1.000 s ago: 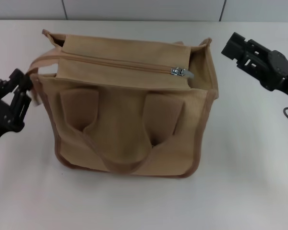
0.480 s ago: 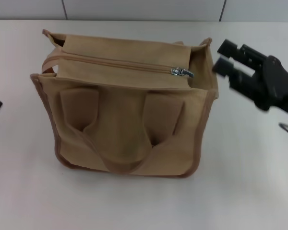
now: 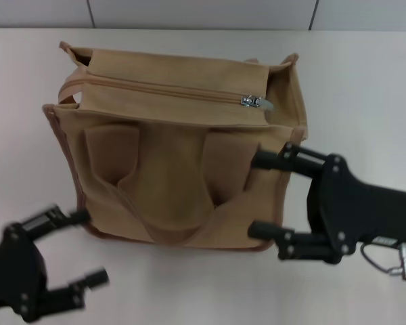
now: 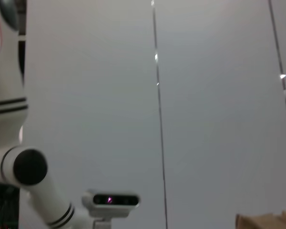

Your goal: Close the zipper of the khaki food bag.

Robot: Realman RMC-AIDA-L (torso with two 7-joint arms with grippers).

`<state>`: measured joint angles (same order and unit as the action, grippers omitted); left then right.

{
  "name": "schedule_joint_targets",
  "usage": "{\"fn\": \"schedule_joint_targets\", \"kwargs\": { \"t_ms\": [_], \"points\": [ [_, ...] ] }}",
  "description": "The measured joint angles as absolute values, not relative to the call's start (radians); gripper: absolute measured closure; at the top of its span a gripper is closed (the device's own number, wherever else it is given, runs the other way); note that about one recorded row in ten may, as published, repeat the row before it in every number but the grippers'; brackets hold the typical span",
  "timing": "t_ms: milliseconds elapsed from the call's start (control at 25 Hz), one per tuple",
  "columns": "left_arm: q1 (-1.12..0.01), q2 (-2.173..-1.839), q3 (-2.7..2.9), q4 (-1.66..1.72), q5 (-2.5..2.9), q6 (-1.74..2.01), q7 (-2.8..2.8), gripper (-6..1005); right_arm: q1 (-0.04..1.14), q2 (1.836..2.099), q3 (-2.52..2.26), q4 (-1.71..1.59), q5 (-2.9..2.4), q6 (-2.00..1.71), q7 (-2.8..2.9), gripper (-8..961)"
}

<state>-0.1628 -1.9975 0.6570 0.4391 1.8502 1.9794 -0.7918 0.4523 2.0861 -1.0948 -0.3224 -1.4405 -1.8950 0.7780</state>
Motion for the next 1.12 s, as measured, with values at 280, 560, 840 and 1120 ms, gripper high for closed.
{"fn": "schedule_joint_targets", "kwargs": {
  "t_ms": [280,560,840,1120],
  "points": [
    [-0.204,-2.033,0.663,0.524,2.006,1.951,-0.785,167,0.462,2.083,-1.182,-0.314,-1.524,-1.801,0.747,154],
    [-0.233,-2.045,0.663,0.534,2.026,1.939,-0.786,167,0.459,2.083,-1.201,-0.31,-1.56,-1.723,0.76,154],
    [-0.242,-2.045,0.664,0.538,2.048,1.919,-0.799,167,0.459,2.081,-1.203,-0.318,-1.591,-1.663,0.854,154],
    [-0.242,-2.056,0.666,0.541,2.077,1.902,-0.8,167,0.461,2.081,-1.208,-0.325,-1.592,-1.63,0.86,154]
  ]
}}
